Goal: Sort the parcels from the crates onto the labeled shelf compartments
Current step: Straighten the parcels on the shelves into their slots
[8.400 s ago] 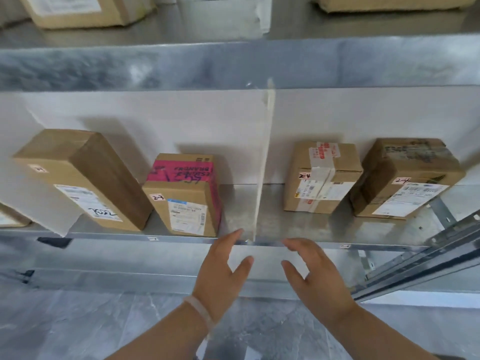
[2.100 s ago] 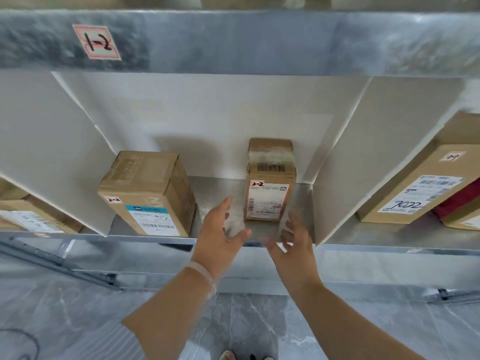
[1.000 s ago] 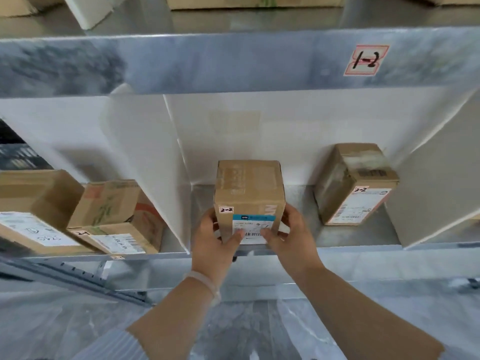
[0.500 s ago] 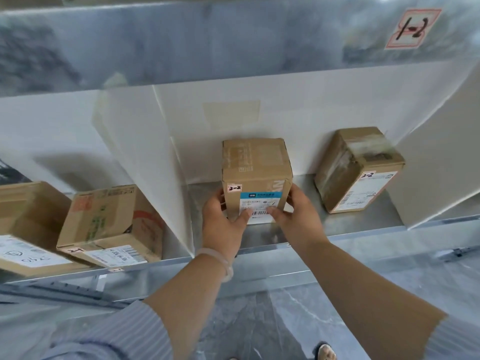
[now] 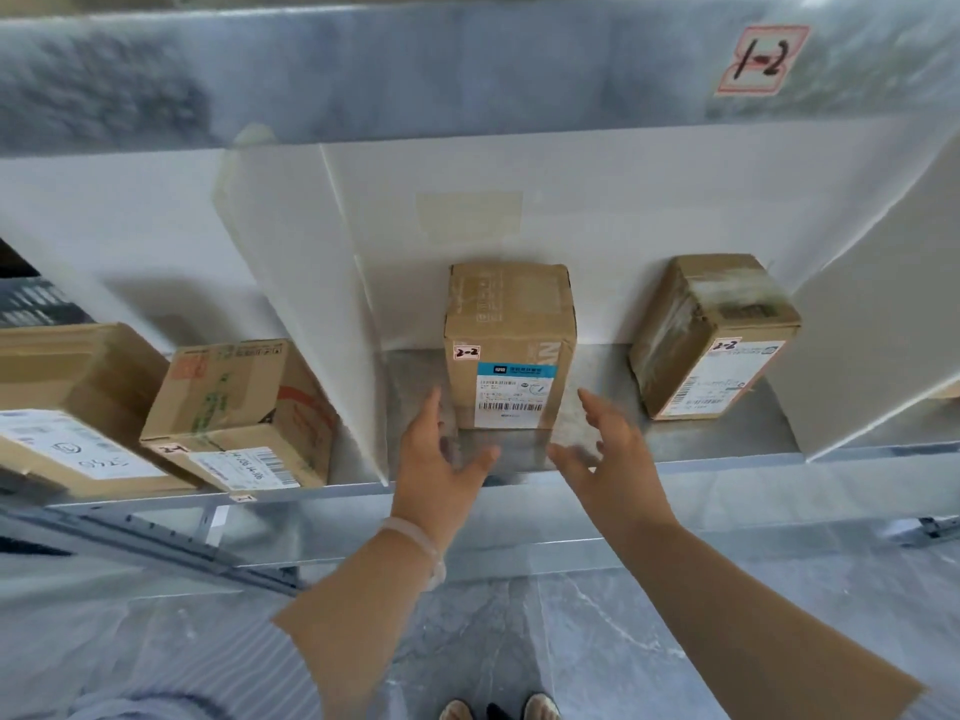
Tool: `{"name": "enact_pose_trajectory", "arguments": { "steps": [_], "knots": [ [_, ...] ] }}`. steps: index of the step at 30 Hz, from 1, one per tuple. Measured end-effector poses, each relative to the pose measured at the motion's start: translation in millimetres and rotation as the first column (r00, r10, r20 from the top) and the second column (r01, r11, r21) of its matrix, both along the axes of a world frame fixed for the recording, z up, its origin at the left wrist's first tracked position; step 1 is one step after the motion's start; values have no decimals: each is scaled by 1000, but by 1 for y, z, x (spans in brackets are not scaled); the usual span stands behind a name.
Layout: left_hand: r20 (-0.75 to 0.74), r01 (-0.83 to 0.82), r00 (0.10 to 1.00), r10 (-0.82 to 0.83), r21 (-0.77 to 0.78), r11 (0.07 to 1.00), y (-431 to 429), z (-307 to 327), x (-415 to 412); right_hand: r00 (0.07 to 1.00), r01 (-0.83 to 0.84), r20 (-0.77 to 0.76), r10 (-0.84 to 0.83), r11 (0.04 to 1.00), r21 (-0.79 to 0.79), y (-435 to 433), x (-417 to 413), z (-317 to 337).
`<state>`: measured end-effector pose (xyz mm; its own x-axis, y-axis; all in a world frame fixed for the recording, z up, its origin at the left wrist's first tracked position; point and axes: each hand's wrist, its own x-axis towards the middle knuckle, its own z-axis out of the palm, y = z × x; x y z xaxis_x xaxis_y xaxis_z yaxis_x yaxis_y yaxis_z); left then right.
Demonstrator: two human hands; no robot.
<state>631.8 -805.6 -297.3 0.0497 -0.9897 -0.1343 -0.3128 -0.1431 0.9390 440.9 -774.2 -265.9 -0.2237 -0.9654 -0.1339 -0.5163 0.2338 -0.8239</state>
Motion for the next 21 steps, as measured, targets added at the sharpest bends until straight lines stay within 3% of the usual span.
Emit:
{"name": "enact_pose_trajectory", "arguments": {
  "steps": [4, 8, 17, 21],
  "knots": [
    [111, -3, 994, 5, -16, 1000, 40, -2, 14, 966, -162, -198, 168, 986, 45, 22, 8, 2],
    [237, -73, 968, 87, -68, 995, 64, 6, 31, 916, -316, -237, 323, 946, 67, 28, 29, 4],
    [251, -323, 913, 321, -37, 946, 91, 16, 108, 833, -527, -207, 514, 850, -8, 24, 83, 12],
    [129, -491, 862, 490, -25, 871, 81, 22, 145, 799, -588, -188, 571, 808, -45, 19, 121, 17]
  ]
}}
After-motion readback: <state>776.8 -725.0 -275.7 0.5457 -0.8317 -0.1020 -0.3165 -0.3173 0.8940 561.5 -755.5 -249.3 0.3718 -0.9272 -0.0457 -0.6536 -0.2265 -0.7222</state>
